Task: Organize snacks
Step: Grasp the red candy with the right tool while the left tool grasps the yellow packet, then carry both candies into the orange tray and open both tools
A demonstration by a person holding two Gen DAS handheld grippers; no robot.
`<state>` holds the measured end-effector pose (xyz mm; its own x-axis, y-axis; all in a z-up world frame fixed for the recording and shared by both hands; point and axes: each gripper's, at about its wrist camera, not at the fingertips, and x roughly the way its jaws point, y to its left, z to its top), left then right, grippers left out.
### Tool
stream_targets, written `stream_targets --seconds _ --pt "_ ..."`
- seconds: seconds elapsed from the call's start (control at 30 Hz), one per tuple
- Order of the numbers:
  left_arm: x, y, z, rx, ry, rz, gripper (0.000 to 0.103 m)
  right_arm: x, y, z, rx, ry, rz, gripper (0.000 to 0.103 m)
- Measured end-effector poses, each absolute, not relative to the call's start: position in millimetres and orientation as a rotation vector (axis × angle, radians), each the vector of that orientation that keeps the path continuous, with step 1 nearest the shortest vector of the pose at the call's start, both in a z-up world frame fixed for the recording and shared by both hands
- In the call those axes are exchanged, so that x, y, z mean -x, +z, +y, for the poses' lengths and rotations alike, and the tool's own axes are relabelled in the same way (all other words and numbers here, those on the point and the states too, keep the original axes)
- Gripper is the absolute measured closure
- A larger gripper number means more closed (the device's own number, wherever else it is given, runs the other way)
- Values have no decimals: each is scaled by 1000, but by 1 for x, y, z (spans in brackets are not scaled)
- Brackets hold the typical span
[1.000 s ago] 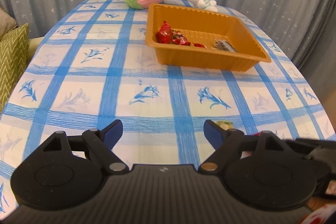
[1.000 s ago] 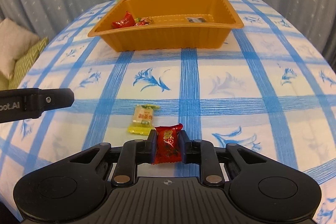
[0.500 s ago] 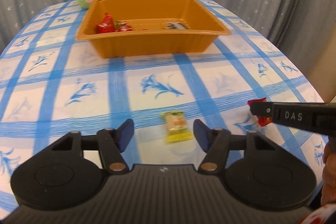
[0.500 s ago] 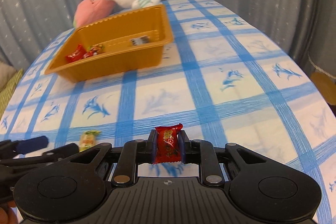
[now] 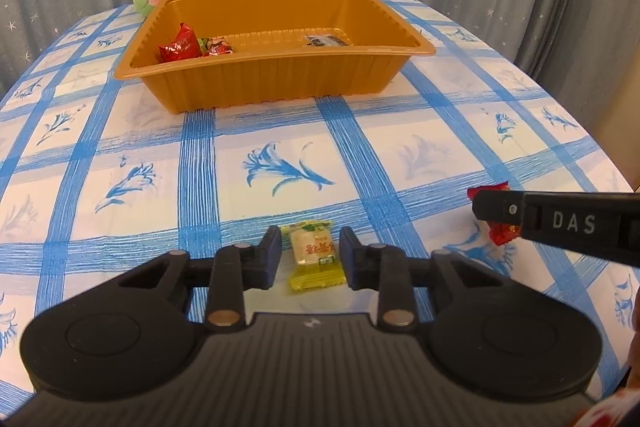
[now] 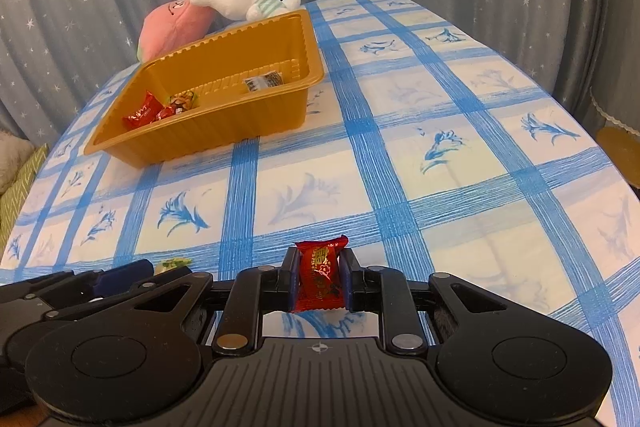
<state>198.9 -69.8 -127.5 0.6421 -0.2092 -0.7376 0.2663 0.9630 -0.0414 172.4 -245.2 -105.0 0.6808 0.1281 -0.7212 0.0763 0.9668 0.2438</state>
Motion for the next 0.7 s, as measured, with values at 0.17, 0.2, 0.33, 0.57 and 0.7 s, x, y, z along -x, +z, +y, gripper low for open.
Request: stream_targets --seconds 0.17,0.2,0.33,0.57,0.7 --pt "-198 -128 -70 -81 -264 828 83 -173 -106 -244 -267 32 825 82" --pt "-198 -128 -69 -82 -262 825 83 -173 -106 -244 -267 32 825 82" --pt "-195 -122 -65 -78 -259 819 83 -173 -105 -244 -263 31 821 82" --pt "-187 -100 -53 -65 -231 792 83 -170 -98 -239 -249 44 808 82" --pt "-182 -87 -46 -53 -216 777 83 -167 -91 -235 -238 56 797 82"
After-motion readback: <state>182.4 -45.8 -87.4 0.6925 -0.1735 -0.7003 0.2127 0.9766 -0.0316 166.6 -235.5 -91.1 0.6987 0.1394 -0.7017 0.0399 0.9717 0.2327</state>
